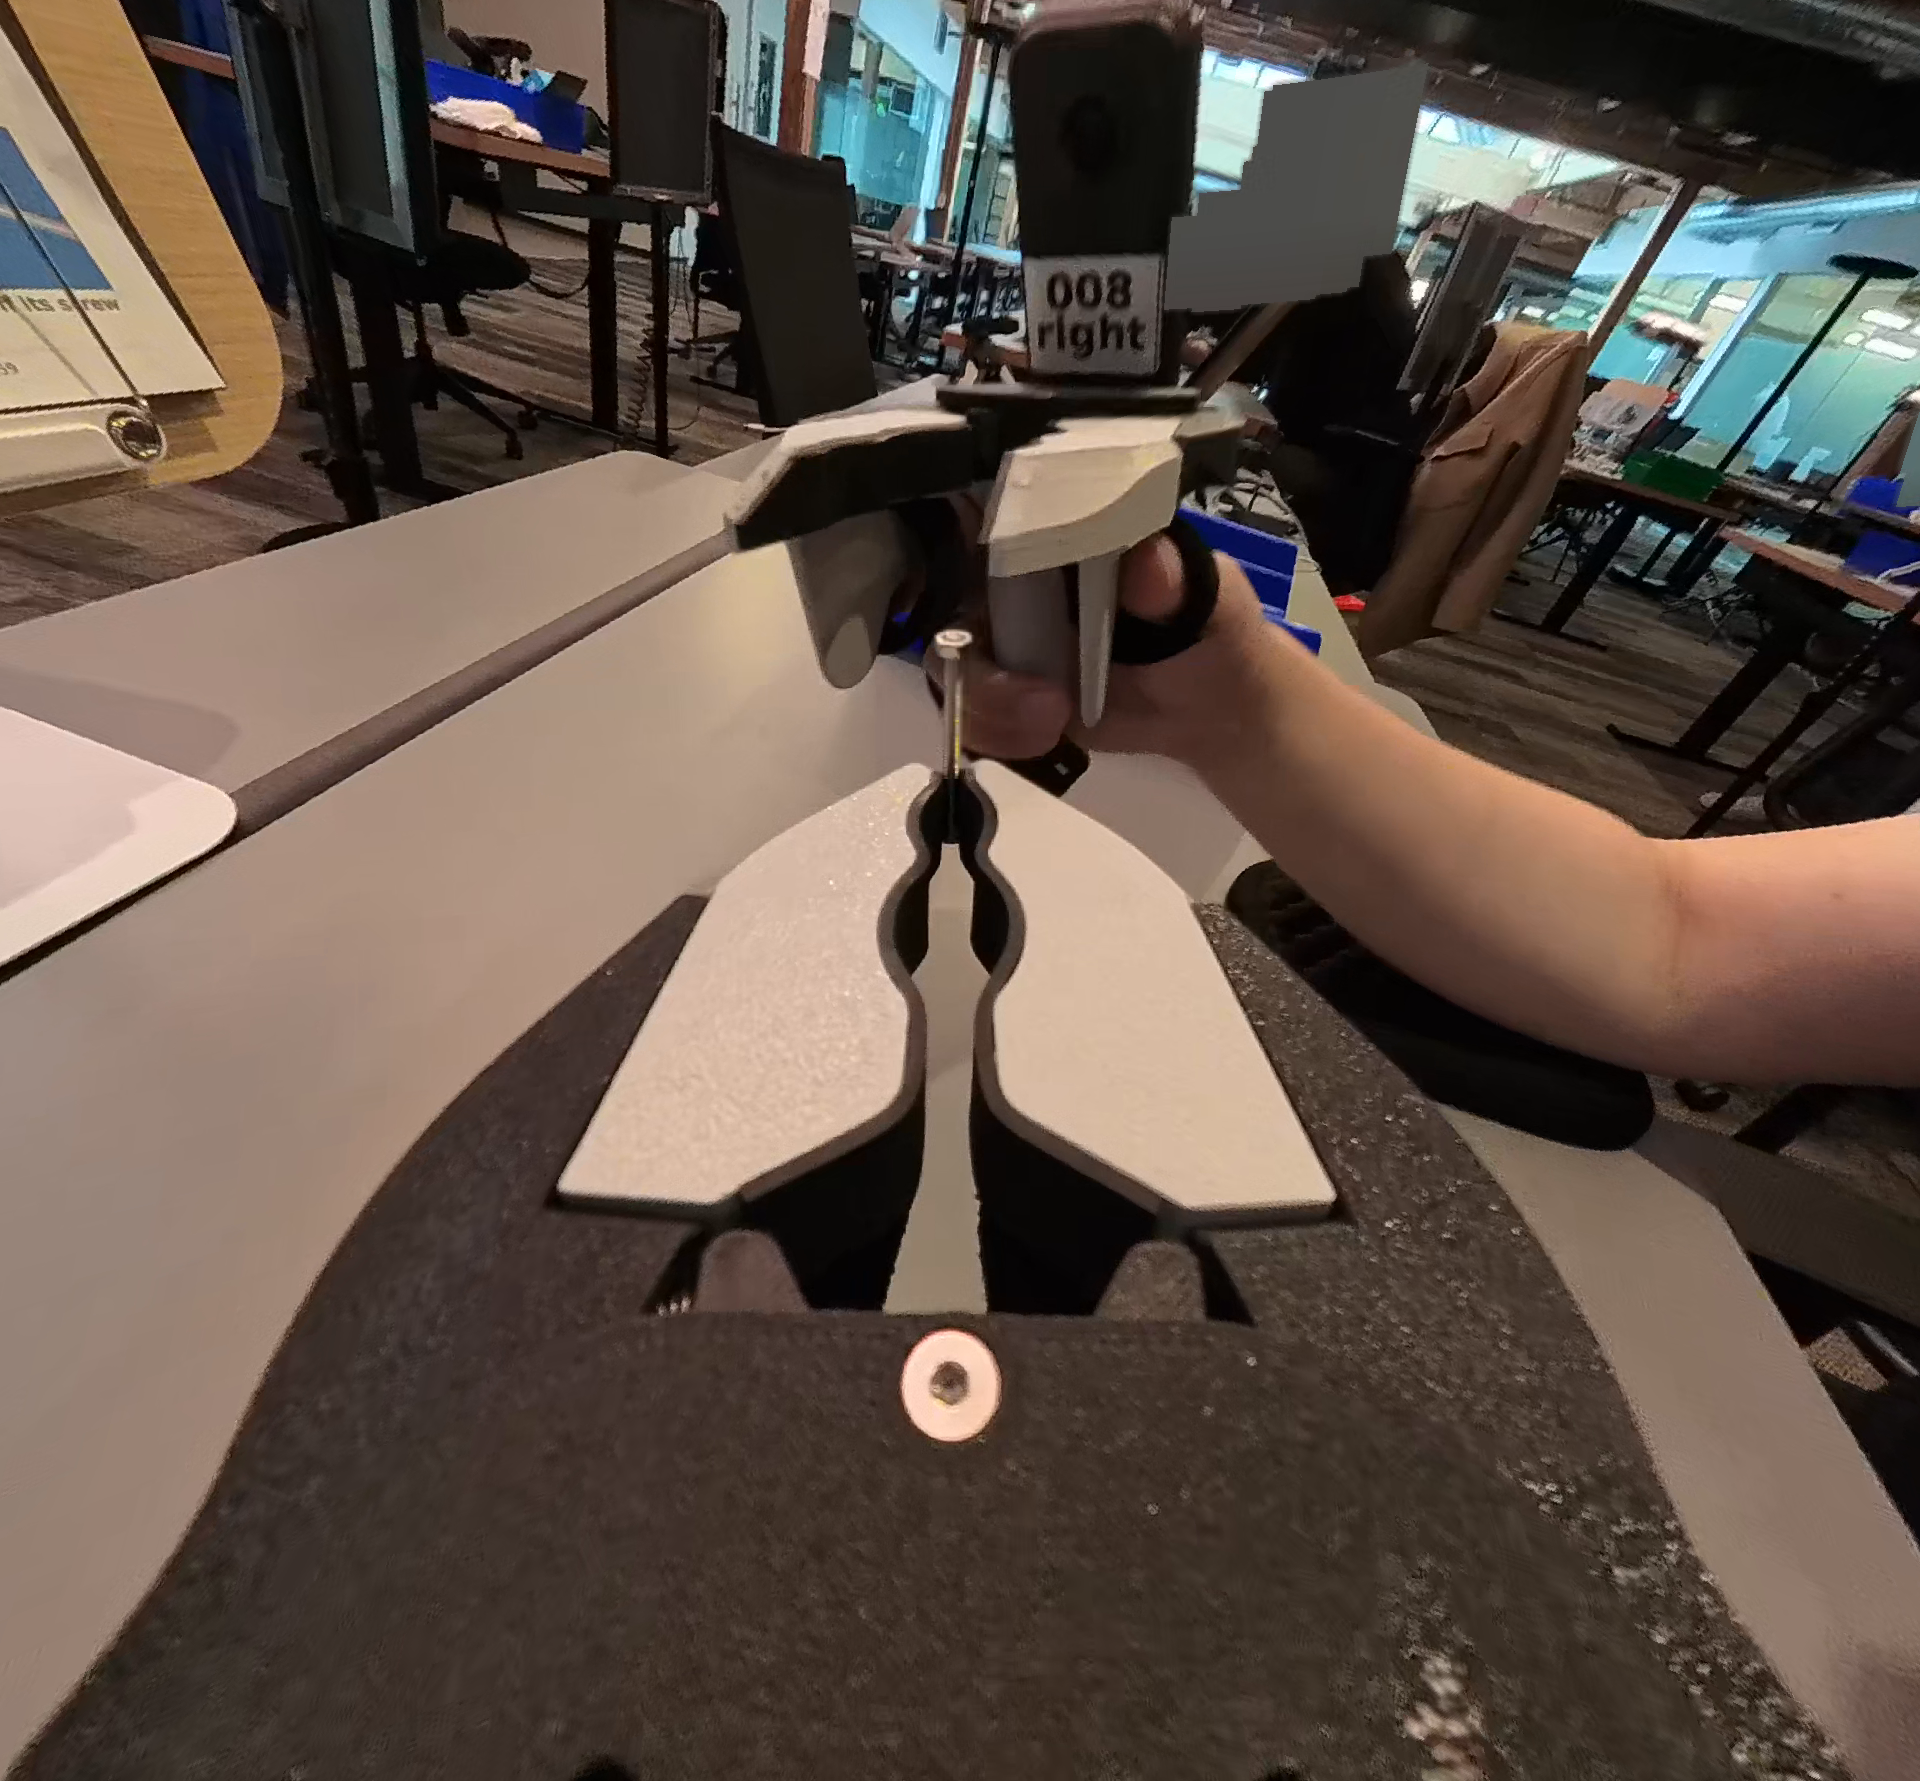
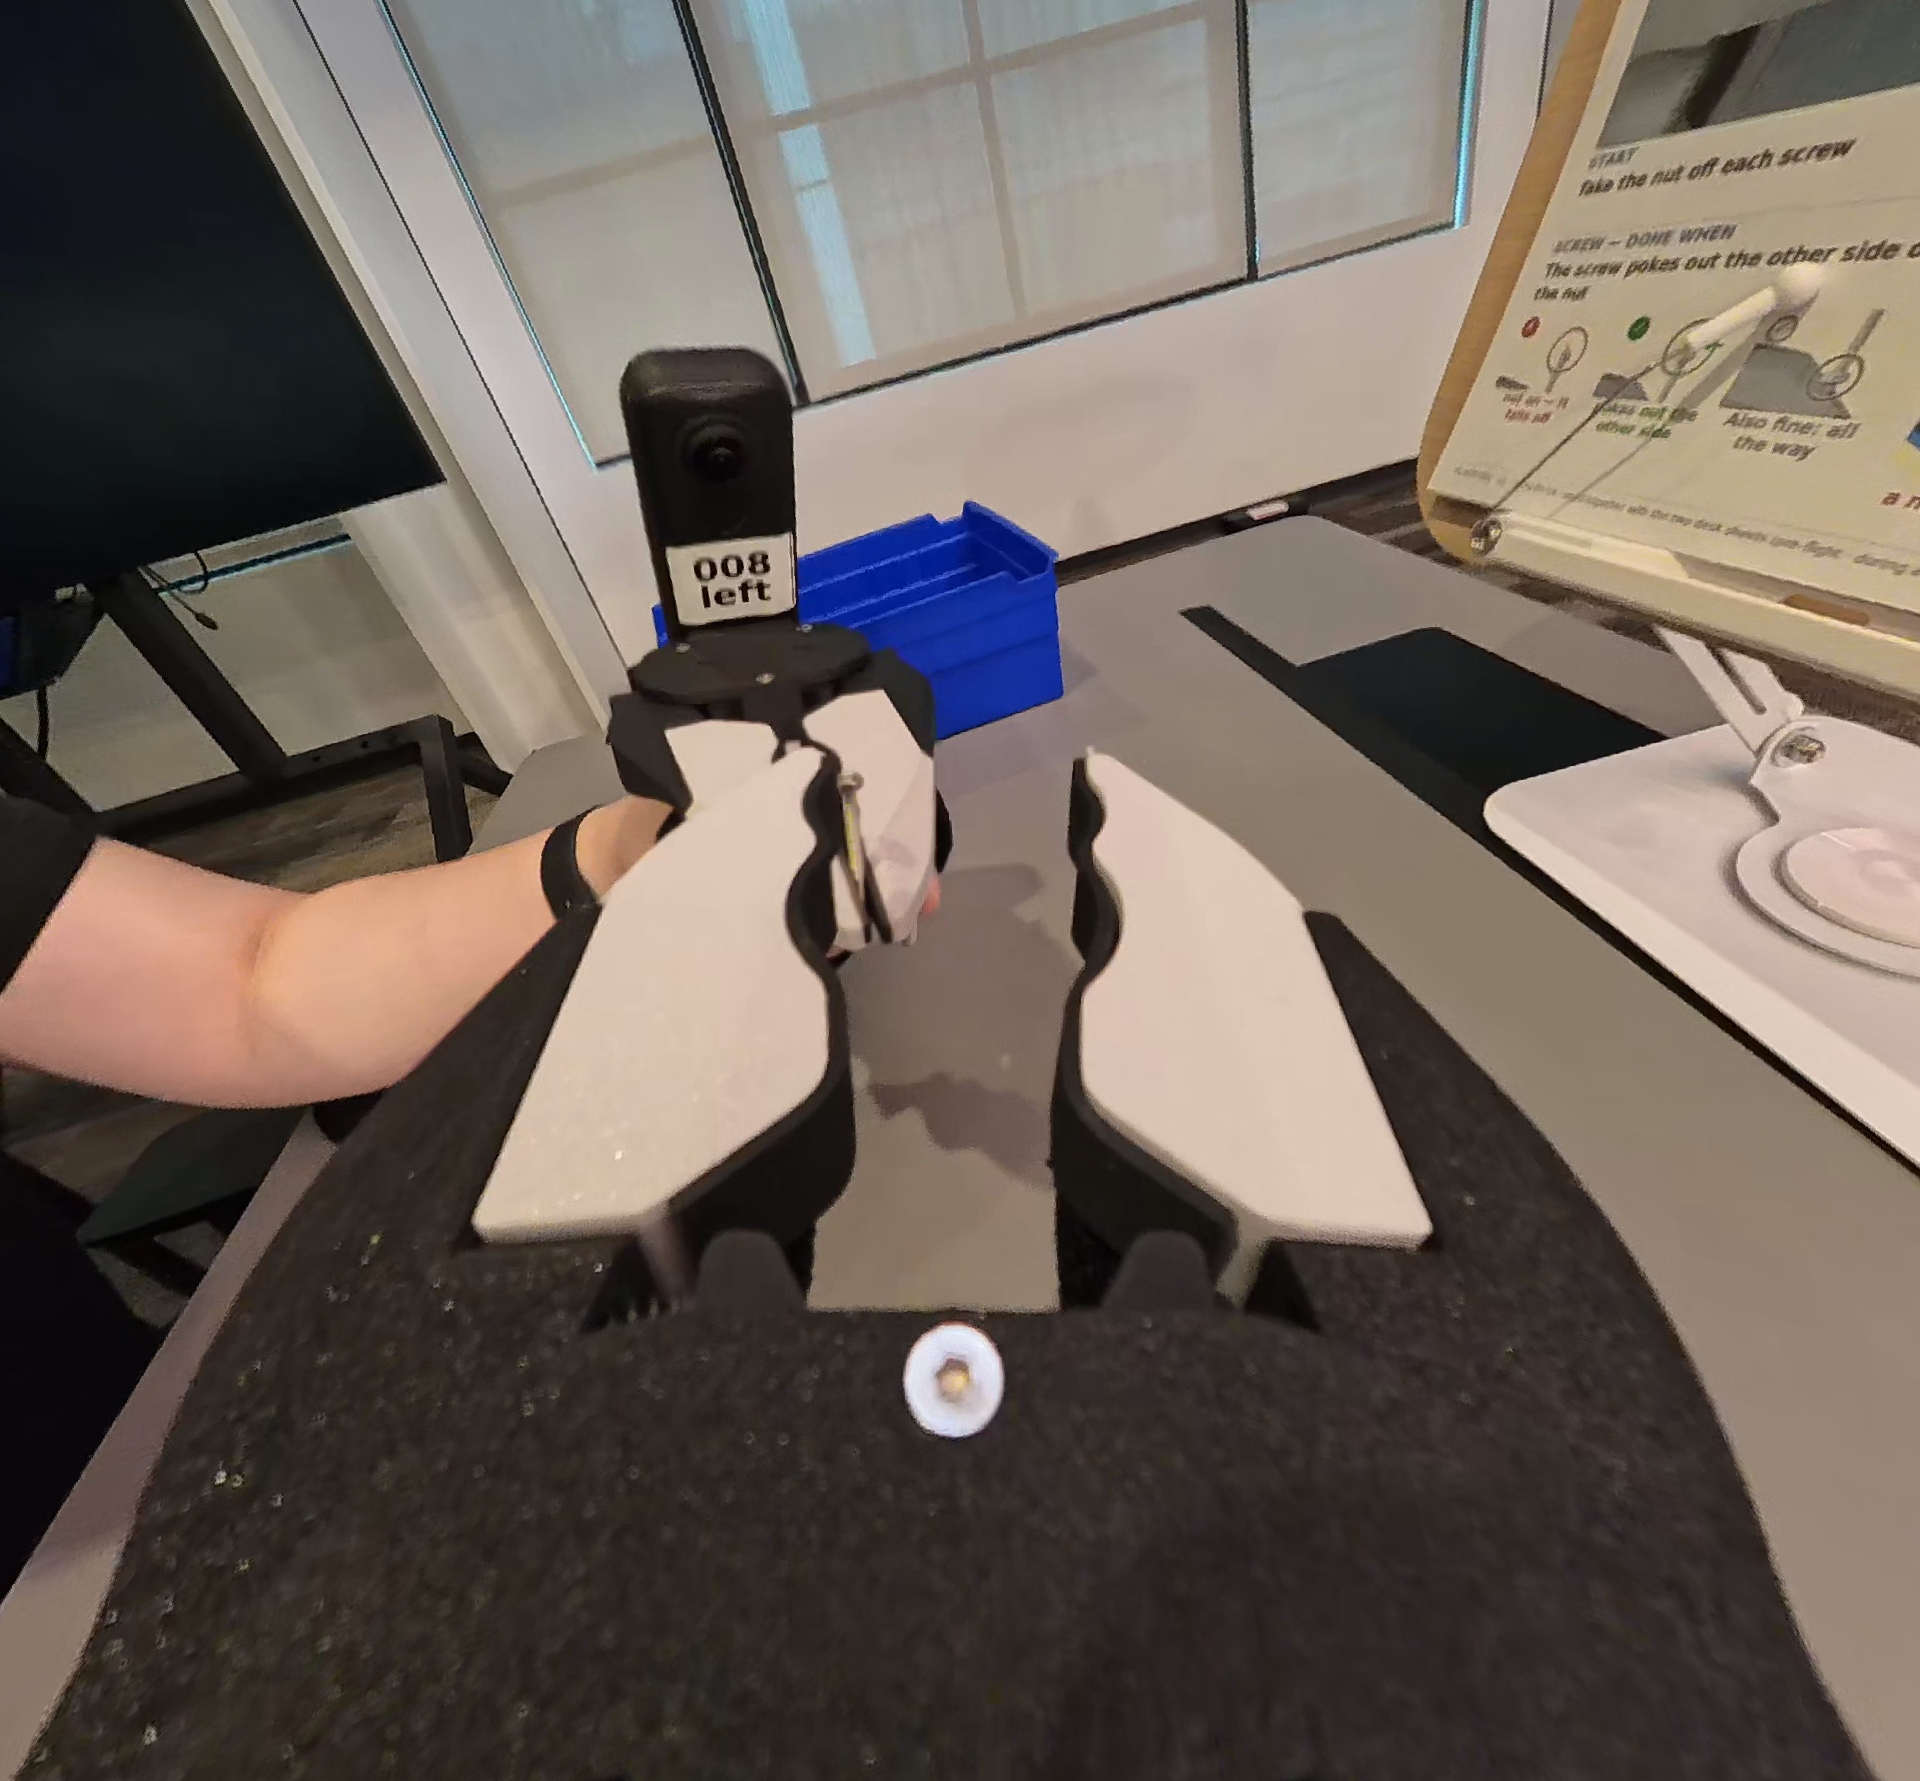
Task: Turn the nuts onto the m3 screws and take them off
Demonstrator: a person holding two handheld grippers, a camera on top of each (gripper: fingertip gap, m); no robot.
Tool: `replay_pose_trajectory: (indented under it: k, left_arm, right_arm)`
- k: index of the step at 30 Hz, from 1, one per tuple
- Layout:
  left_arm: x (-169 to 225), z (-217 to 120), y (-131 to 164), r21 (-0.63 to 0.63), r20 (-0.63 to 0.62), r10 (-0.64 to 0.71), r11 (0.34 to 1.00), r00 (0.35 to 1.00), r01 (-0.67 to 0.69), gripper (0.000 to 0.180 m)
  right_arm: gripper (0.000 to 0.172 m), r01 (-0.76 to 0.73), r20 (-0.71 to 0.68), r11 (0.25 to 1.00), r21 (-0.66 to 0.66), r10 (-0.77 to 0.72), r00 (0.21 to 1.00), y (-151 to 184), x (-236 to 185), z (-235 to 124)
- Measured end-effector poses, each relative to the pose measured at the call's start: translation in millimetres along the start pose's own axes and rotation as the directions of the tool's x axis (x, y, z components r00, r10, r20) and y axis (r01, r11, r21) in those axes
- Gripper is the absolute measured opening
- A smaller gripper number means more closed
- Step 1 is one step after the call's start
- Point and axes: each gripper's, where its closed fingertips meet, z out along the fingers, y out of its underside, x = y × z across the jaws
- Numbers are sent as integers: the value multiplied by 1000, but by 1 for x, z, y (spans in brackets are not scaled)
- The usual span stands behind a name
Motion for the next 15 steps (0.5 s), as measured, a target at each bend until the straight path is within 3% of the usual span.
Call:
replay_pose_trajectory:
  k: [6, 15]
  left_arm:
    - [-18, -1, 17, -133, 134, 138, 984, 981, -120, 2]
    - [-48, -2, 34, -268, 322, 241, 951, 915, -155, 2]
  right_arm:
    - [35, 35, -98, 986, -163, -51, 994, 14, 11, -9]
    - [36, -37, -216, 992, -122, 10, 976, 25, 25, 18]
